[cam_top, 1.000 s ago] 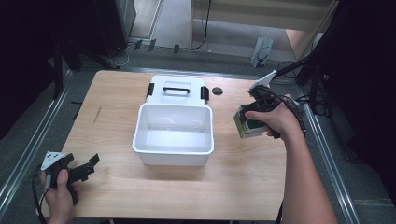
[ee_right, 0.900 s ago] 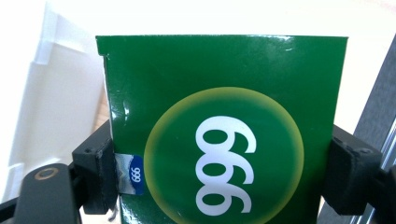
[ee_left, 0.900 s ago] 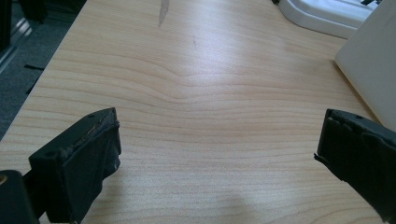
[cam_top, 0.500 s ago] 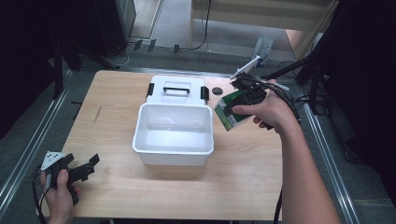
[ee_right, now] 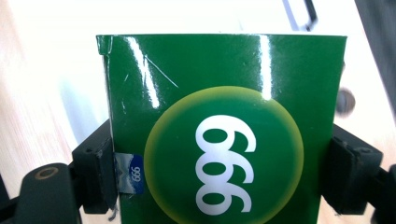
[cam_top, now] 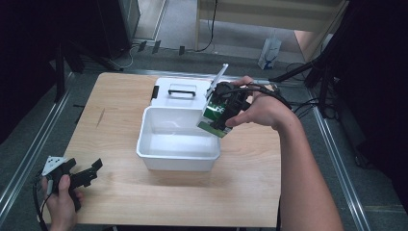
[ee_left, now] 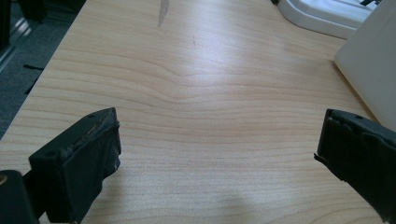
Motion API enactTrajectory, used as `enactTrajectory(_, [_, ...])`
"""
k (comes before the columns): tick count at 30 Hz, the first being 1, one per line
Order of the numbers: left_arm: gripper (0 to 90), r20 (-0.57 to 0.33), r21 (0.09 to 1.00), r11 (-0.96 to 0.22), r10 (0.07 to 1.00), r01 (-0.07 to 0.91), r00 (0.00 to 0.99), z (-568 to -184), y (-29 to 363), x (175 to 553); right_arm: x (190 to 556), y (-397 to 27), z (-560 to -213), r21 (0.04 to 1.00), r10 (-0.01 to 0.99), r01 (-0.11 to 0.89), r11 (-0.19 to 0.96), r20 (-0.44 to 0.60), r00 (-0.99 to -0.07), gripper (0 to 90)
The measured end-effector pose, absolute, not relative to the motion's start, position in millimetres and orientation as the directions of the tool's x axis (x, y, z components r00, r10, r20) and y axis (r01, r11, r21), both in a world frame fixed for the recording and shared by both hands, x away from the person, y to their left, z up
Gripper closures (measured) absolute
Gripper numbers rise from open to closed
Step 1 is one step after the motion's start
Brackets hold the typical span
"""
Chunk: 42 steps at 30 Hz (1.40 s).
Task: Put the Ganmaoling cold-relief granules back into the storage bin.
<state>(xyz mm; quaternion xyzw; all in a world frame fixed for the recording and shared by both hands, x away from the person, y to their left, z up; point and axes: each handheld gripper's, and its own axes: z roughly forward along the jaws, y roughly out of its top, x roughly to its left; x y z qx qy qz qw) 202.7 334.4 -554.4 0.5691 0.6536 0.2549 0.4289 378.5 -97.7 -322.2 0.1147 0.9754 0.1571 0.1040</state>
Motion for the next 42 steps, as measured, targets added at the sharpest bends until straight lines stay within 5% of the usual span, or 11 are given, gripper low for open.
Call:
enactTrajectory(2, [0.2, -0.27, 0.821, 0.222, 0.963, 0.525, 0.015, -554, 334, 203, 372, -89, -326, 0.303, 0.099, 0.037, 0.952, -0.192, -0.976, 16.2])
enactTrajectory(6, [0.2, -0.273, 0.821, 0.226, 0.962, 0.525, 0.014, -554, 334, 203, 367, -78, -335, 0.264, 0.004, -0.044, 0.964, -0.176, -0.984, 16.1])
enactTrajectory(42, [0.2, -0.28, 0.819, 0.231, 0.96, 0.525, 0.014, -555, 337, 202, 384, -41, -436, 0.08, 0.005, 0.0, 0.997, -0.071, -0.997, 15.9])
